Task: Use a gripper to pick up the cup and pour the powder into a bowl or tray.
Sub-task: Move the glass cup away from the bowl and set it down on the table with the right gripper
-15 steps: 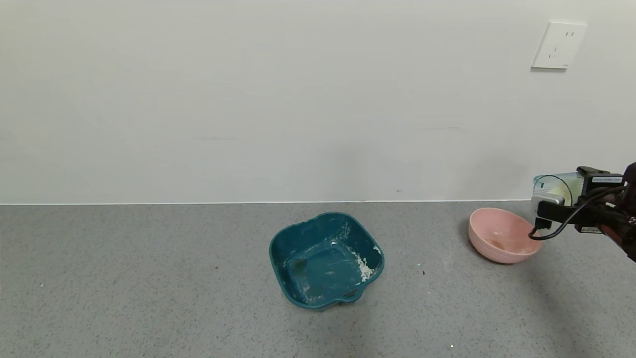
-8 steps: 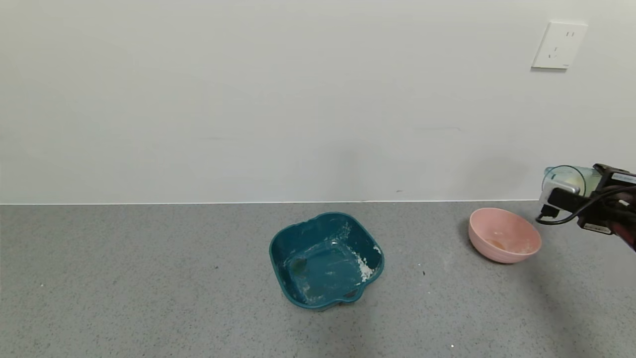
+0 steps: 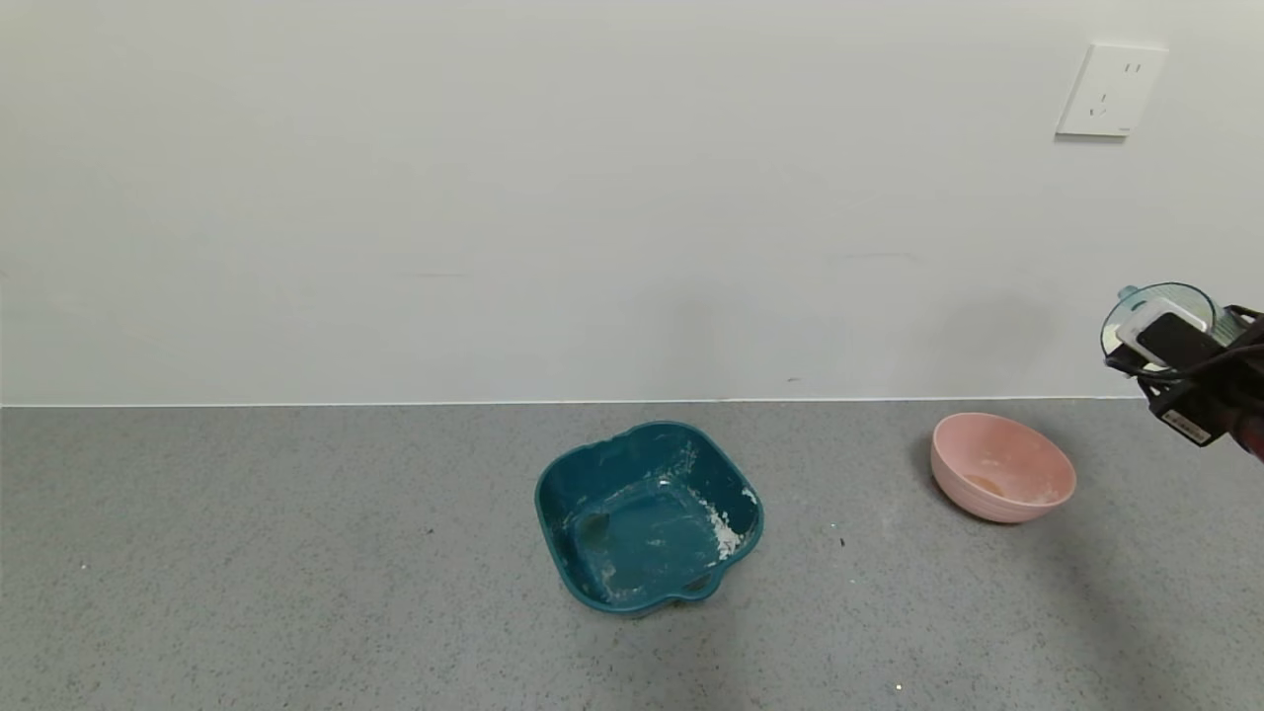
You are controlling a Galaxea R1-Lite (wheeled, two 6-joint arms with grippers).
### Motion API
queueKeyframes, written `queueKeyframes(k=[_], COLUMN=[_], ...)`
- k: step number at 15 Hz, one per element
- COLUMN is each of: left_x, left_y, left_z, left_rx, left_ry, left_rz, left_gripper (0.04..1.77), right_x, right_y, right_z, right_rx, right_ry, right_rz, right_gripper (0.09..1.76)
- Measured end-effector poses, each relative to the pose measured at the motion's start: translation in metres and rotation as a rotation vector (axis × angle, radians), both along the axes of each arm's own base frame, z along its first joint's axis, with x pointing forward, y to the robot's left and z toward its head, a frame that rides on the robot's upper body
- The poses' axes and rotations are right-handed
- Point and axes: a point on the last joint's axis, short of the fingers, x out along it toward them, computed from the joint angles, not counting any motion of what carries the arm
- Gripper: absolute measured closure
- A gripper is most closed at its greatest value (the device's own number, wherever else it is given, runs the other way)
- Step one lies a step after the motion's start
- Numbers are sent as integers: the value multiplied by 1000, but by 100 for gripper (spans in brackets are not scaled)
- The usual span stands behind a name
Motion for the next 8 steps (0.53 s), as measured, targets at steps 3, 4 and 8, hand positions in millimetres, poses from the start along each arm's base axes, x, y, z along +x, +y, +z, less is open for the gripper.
queueKeyframes(k=[3, 4, 8], left_x=[0, 0, 0], left_y=[0, 0, 0], left_z=[0, 0, 0], left_rx=[0, 0, 0], left_ry=[0, 0, 0], left_rz=[0, 0, 0], left_gripper=[9, 9, 9], right_x=[-1, -1, -1], right_y=[9, 14, 45], right_z=[5, 6, 8], right_rx=[109, 141, 284], right_ry=[-62, -76, -118], right_rz=[23, 37, 130], right_gripper=[51, 51, 51])
